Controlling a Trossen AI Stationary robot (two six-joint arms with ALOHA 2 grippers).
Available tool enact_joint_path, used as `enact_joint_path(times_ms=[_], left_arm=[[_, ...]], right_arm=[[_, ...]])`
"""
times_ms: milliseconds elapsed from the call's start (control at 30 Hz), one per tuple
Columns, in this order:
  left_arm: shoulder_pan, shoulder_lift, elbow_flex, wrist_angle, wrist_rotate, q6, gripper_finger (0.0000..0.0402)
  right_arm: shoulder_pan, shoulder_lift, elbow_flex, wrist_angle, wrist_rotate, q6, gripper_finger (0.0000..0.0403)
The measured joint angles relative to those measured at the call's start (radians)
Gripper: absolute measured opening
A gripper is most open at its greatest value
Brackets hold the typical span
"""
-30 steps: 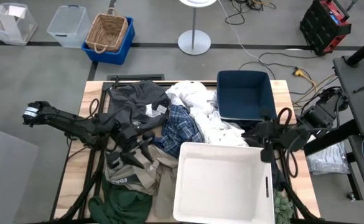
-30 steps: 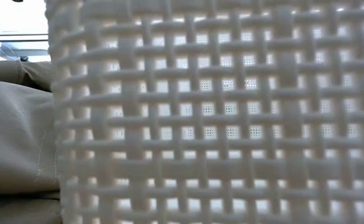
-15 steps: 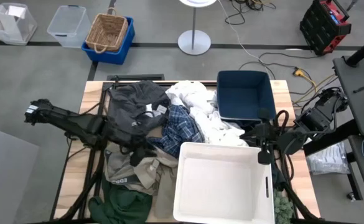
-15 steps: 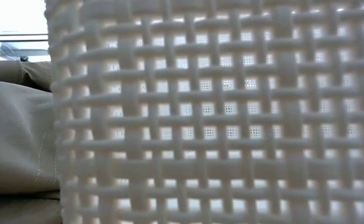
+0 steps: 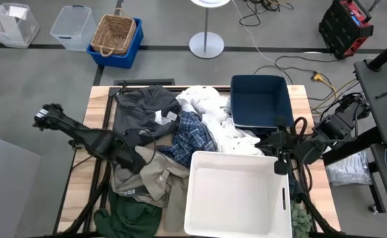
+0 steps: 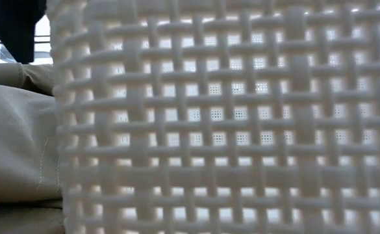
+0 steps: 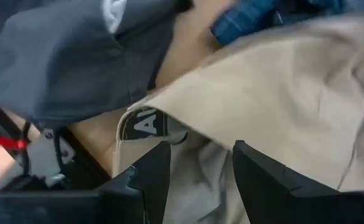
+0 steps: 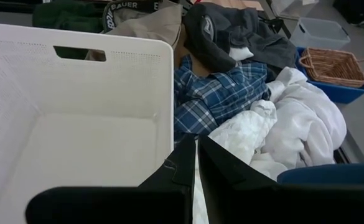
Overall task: Sort clothes
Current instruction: Put the brown shorts into the white bin
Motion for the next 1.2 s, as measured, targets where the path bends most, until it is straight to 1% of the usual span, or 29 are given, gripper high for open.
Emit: enact_joint_path(times_ms=[67, 267, 400, 467, 567, 700, 800, 1067, 1133, 1200], left_arm=[[0.0, 0.021, 0.0, -0.002, -0.012, -0.042, 0.0153], [0.0, 0.065, 0.0, -0.069, 0.02, -0.045, 0.016], [0.001, 0.076, -0.001, -0.153, 0.023, -0.084, 0.0193], [0.003, 0.075, -0.008, -0.145, 0.01, -0.096, 0.0216], [0.003, 0.068, -0.035, -0.118, 0.006, -0.074, 0.0247], [0.004, 0.049, -0.11, -0.115, 0.012, -0.095, 0.0269], [0.003, 0.027, -0.18, -0.086, 0.034, -0.122, 0.0271], [0.003, -0.074, -0.372, 0.167, 0.052, -0.105, 0.027], [0.003, -0.093, -0.407, 0.208, 0.052, -0.105, 0.0264], [0.003, -0.098, -0.41, 0.211, 0.048, -0.1, 0.0251]], right_arm=[[0.0, 0.0, -0.004, 0.0, 0.0, 0.0, 0.0013], [0.0, 0.0, -0.011, 0.004, 0.0, 0.0, 0.0013], [0.0, 0.0, -0.018, 0.015, 0.0, 0.001, 0.0013], [0.0, 0.0, -0.02, 0.015, 0.0, 0.006, 0.0013], [0.0, 0.0, -0.022, 0.016, 0.0, 0.01, 0.0013], [0.0, 0.0, -0.025, 0.016, 0.0, 0.024, 0.0013], [0.0, 0.0, -0.026, 0.015, -0.001, 0.032, 0.0013], [0.0, 0.0, -0.026, 0.015, -0.004, 0.037, 0.0013], [0.0, 0.0, -0.026, 0.015, -0.004, 0.037, 0.0013], [0.0, 0.0, -0.026, 0.015, -0.004, 0.037, 0.0013]])
